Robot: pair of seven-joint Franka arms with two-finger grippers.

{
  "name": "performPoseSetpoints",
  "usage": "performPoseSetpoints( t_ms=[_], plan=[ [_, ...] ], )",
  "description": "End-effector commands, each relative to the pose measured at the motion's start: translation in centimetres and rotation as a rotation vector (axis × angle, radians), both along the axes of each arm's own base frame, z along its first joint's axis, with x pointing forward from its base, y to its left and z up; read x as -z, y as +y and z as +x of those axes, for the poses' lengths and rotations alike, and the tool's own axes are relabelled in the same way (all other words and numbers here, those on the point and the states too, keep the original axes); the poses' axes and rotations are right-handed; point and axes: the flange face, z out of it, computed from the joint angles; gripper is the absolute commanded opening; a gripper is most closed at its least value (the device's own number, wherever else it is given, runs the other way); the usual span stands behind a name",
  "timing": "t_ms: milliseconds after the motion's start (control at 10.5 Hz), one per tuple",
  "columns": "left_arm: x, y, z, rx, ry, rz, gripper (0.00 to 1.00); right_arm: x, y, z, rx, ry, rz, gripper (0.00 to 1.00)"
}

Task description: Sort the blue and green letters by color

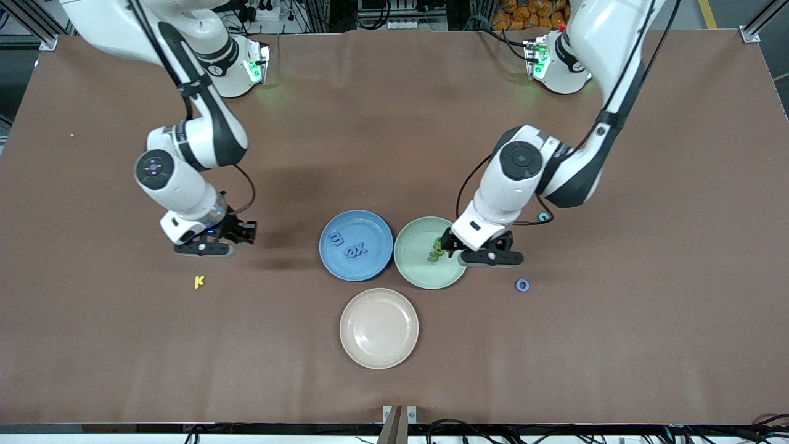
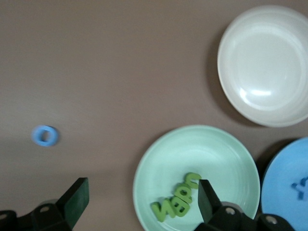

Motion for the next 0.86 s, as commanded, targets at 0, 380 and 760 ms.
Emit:
performPoseSetpoints(
  t_ms=[0,380,760],
  plan=[
    [-10.9,6.6,2.3,-0.117,-0.032,0.02,1.0,-0.4,8.6,2.6,-0.026,-0.019,0.062,0.17],
    [-22.7,14.1,0.2,-0.14,-0.063,0.078,1.0,2.8,17.7,1.9,-0.061,-0.008,0.072,0.19],
    [-27.1,21.6,-0.8,-0.119,-0.022,0.037,1.0,1.9,21.0,2.1,-0.027,-0.025,0.101,1.0]
  ],
)
